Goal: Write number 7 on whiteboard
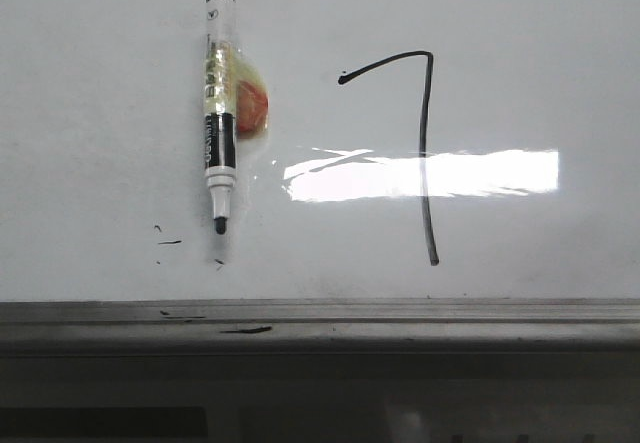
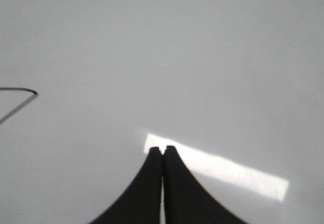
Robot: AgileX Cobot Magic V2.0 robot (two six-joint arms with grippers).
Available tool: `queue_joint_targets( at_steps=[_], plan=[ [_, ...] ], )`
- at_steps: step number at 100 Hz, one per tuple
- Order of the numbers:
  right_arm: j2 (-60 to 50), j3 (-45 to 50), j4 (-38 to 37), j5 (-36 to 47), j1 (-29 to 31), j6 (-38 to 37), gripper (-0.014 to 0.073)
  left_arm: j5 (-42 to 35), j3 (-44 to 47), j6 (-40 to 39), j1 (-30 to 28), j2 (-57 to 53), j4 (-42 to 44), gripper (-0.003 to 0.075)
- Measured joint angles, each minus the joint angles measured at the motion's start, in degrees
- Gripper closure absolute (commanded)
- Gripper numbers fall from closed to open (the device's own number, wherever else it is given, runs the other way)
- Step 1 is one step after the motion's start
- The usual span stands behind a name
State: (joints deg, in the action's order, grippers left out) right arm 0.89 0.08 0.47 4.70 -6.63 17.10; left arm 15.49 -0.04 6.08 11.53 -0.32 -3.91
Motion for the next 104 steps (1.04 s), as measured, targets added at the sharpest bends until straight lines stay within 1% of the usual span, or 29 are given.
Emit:
queue_joint_targets(
  at_steps=[5,12,24,38,104],
  plan=[
    [-0.2,0.7,-1.0,-2.3,2.6,-4.0,0.0657,0.0,0.0,0.0,0.0,0.0,0.0,0.0741],
    [-1.0,0.7,-2.4,-5.3,4.7,-6.4,0.0657,0.0,0.0,0.0,0.0,0.0,0.0,0.0741],
    [-1.4,0.7,-5.4,-13.2,5.3,-7.5,0.0657,0.1,0.0,0.0,0.0,0.0,0.0,0.0741],
    [-1.5,0.6,-6.5,-23.0,5.3,-7.8,0.0657,0.1,0.0,0.0,0.0,0.0,0.0,0.0741],
    [-1.5,0.6,-6.8,-23.5,5.3,-7.9,0.0657,0.1,0.0,-0.1,0.0,0.0,0.0,0.0741]
  ],
)
